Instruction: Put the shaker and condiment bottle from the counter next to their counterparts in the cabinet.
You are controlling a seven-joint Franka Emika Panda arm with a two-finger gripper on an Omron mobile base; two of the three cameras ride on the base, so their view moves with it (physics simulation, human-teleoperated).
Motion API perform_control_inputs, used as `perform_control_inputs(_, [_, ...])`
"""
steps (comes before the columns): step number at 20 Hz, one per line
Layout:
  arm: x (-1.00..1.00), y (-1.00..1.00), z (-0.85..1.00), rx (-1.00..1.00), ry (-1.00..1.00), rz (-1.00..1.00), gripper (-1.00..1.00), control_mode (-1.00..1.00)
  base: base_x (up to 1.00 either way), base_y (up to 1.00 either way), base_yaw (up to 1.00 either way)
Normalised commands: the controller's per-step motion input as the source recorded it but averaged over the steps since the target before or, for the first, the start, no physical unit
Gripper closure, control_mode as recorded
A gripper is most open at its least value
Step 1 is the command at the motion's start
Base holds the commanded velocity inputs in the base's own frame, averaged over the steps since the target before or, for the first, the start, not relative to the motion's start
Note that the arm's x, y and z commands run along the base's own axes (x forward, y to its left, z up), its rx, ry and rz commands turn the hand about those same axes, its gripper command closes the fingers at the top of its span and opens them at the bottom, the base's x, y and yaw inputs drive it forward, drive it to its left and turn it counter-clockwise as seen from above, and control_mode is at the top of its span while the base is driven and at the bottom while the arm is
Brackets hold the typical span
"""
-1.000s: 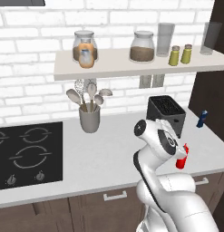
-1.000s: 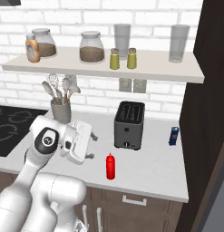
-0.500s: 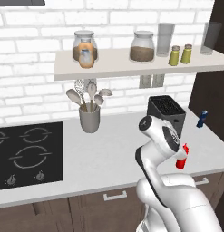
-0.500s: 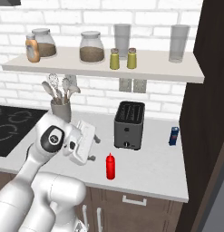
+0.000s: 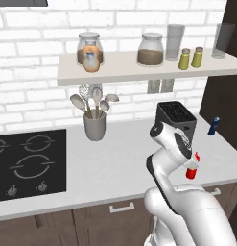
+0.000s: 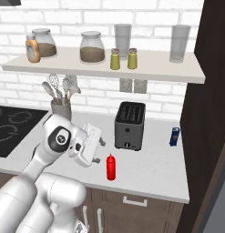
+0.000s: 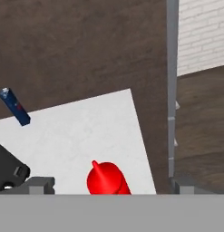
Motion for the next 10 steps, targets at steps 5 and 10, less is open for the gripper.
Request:
perform_control_inputs(5, [0.00, -0.30, -0.97, -0.14, 0.00, 0.00, -1.00, -1.00, 0.00, 0.00, 0.00])
perform_control_inputs(10, [0.00, -0.30, -1.00, -0.28, 0.01, 0.03, -1.00, -1.00, 0.00, 0.00, 0.00])
